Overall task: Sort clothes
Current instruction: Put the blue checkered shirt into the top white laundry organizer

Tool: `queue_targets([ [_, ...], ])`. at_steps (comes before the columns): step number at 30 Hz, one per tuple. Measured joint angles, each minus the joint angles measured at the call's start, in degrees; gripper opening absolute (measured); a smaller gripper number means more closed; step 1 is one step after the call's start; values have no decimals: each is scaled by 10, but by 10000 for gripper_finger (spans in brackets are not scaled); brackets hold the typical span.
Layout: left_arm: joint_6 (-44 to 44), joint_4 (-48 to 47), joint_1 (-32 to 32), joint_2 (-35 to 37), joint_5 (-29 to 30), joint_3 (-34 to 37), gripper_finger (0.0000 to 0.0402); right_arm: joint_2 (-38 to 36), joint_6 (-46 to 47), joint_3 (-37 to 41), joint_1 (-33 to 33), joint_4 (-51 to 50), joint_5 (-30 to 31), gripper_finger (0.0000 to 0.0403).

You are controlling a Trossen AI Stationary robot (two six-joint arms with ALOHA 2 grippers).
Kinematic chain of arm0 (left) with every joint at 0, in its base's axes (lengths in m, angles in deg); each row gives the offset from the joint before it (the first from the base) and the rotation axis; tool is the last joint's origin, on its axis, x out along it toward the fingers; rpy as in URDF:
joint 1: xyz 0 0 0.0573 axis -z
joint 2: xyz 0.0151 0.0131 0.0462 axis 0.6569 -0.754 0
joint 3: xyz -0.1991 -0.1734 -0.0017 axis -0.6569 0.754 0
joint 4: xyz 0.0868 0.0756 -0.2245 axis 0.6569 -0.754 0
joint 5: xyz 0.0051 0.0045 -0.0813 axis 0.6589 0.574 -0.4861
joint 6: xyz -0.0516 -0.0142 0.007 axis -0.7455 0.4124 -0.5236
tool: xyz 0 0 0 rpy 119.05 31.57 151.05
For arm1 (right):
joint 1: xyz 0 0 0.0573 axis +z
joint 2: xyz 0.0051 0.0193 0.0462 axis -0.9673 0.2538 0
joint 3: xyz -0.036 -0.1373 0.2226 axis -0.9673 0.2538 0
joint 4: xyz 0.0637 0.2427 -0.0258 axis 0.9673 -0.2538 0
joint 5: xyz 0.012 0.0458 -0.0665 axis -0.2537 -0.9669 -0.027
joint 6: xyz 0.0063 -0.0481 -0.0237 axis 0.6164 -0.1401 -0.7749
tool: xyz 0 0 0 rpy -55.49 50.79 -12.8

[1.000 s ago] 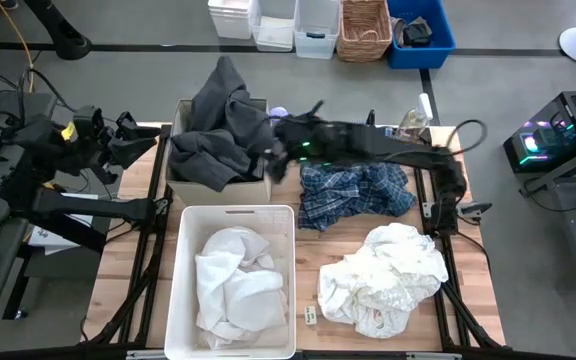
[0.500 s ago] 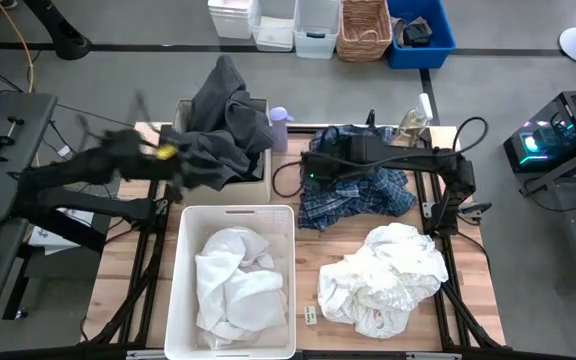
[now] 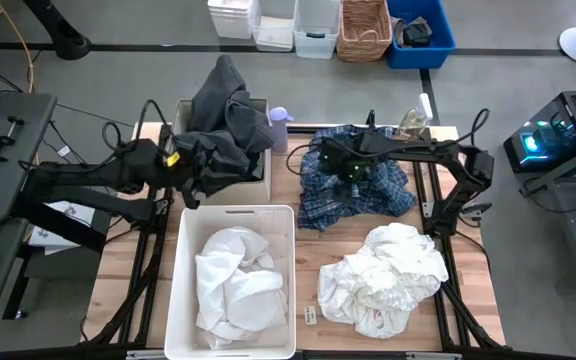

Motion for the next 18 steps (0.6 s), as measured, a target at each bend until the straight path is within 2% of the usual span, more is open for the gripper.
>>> queue_targets([
  [5, -1, 43, 0, -2, 61, 0, 161, 13, -86, 67, -19, 91, 8, 302],
  [10, -4, 42, 1, -2, 105, 0, 161, 36, -69, 136, -24, 179, 55, 300],
  [12, -3, 43, 1, -2, 114, 0, 161, 42, -61, 160, -23, 198, 54, 287],
  [15, 11, 63, 1, -3, 117, 0, 161, 48, -19, 197, -17, 231, 47, 219],
  [18, 31, 122, 1, -2, 118, 0, 161, 44, 25, 222, -2, 255, 44, 87],
])
